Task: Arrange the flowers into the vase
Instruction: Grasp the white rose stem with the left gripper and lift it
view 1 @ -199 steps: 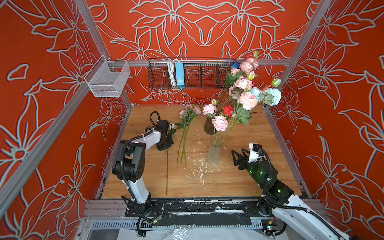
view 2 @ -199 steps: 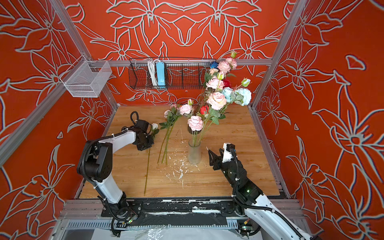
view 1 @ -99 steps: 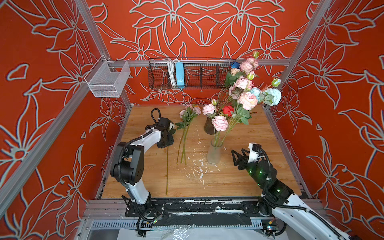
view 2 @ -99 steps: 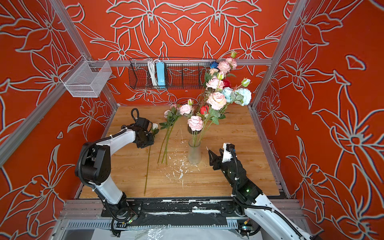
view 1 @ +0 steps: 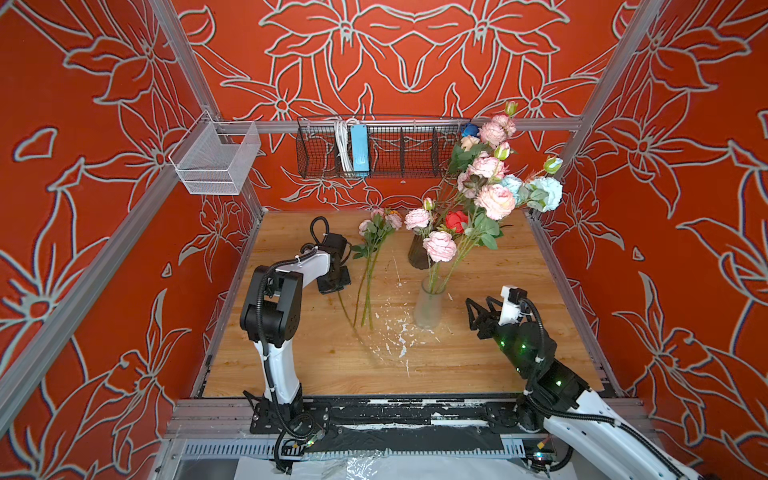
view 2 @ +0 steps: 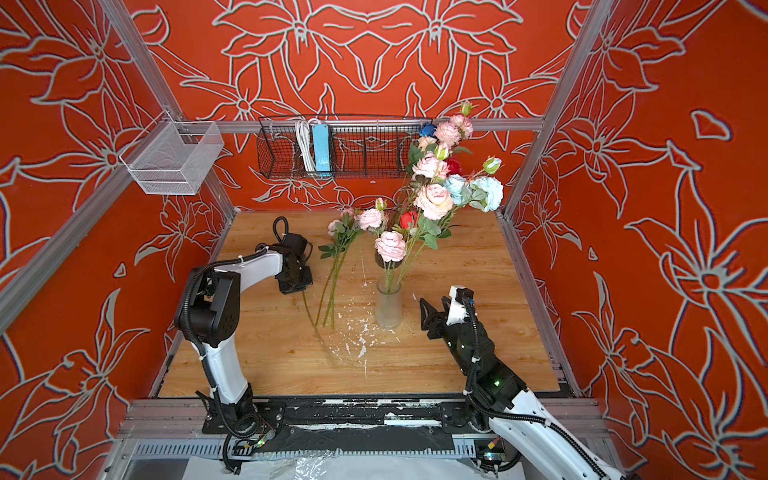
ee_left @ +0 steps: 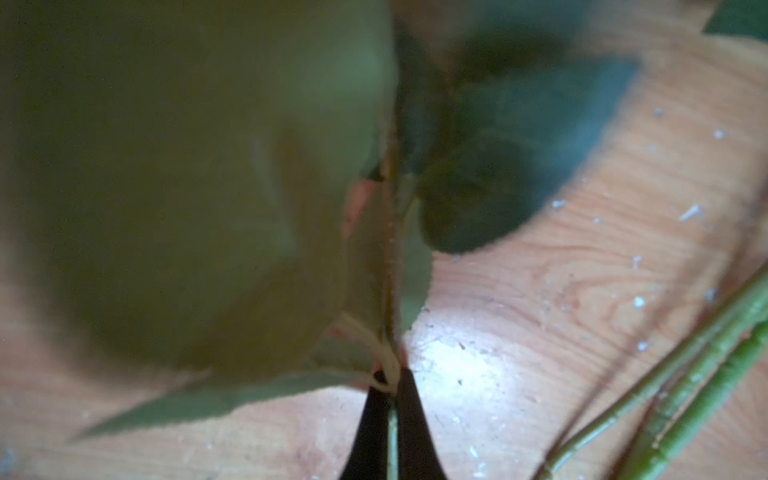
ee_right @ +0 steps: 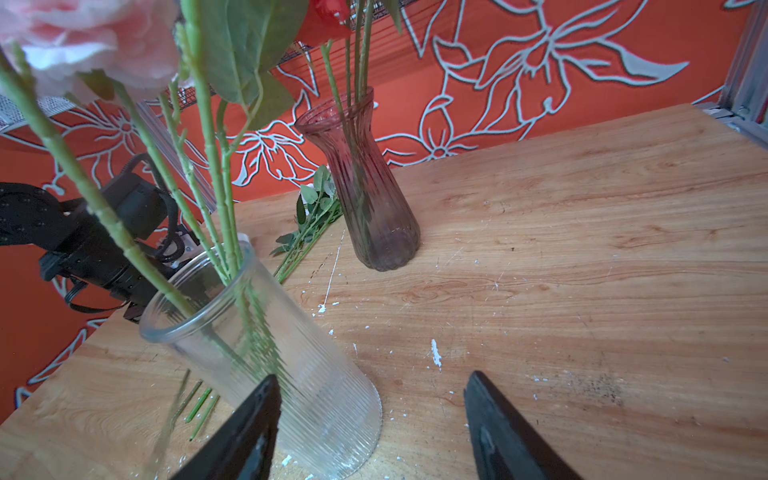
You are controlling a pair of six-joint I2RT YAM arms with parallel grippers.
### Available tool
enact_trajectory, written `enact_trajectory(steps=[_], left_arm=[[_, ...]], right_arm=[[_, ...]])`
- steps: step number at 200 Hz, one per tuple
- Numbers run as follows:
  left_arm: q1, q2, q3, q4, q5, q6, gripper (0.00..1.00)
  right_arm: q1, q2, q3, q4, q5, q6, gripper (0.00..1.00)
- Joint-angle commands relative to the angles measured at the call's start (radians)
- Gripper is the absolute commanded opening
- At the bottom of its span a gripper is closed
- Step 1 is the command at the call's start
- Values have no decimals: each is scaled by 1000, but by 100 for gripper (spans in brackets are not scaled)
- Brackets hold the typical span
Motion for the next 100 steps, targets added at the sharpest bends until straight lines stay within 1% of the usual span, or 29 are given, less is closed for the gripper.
enact_trajectory(steps=[1,27,42,76,86,100], left_arm=[[-20,40,0,-61,-38,9,0],[-39,15,35,-111,-110,29,0],[-47,-23,45,-134,-137,31,0],[-91,-183,39,-173,-182,47,0],[-101,-239,28,-167,-163,59,0],[-106,-334,-3,-129,-71,76,0]], right_arm=[[-5,-4,-13,-7,35,19,71],[-6,7,-8,-8,30,18,71],[-6,11,-5,-6,27,18,71],[-6,8,-2,-10,19,17,71],[-5,-2,5,-18,1,13,71],[-6,-32,8,0,-86,3,71]])
